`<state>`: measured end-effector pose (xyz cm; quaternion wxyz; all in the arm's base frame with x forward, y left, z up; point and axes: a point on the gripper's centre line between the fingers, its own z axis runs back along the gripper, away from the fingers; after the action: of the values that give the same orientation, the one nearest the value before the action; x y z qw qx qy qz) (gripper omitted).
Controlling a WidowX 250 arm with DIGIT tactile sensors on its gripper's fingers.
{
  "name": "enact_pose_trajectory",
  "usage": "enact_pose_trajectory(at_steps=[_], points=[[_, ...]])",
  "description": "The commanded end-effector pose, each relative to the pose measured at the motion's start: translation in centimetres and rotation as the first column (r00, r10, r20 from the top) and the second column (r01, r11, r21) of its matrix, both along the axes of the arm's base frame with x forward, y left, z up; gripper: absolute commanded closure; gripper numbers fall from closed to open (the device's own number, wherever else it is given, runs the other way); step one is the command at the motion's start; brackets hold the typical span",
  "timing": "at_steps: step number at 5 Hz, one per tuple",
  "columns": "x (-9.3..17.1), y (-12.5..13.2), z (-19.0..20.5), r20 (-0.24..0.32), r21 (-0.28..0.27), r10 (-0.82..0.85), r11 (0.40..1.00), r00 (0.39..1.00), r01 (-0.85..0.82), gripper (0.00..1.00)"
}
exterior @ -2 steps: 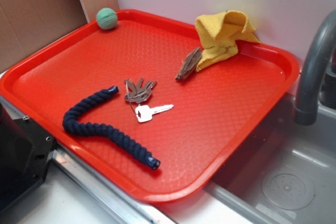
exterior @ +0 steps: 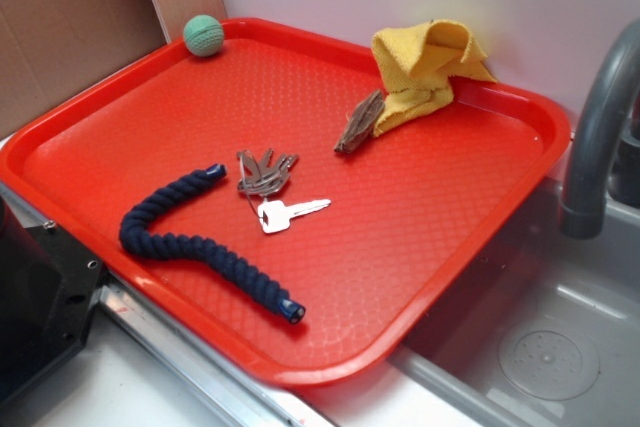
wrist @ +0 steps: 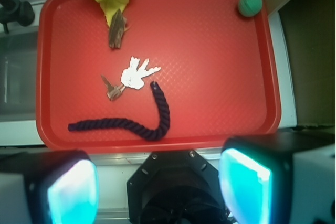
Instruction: Grab the silver keys.
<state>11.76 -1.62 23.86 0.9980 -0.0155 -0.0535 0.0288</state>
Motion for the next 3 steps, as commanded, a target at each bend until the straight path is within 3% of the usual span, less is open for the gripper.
enact_pose_trajectory(at_steps=[1, 2, 3], points=[[5.6, -2.3, -9.0, 0.045, -0.136, 0.38, 0.919, 0.924, -0.371, 0.0], [6.3, -3.3, -10.7, -0.031, -0.234, 0.432, 0.873, 0.901, -0.427, 0.0], [6.3, -3.3, -10.7, -0.031, -0.234, 0.432, 0.873, 0.901, -0.427, 0.0]])
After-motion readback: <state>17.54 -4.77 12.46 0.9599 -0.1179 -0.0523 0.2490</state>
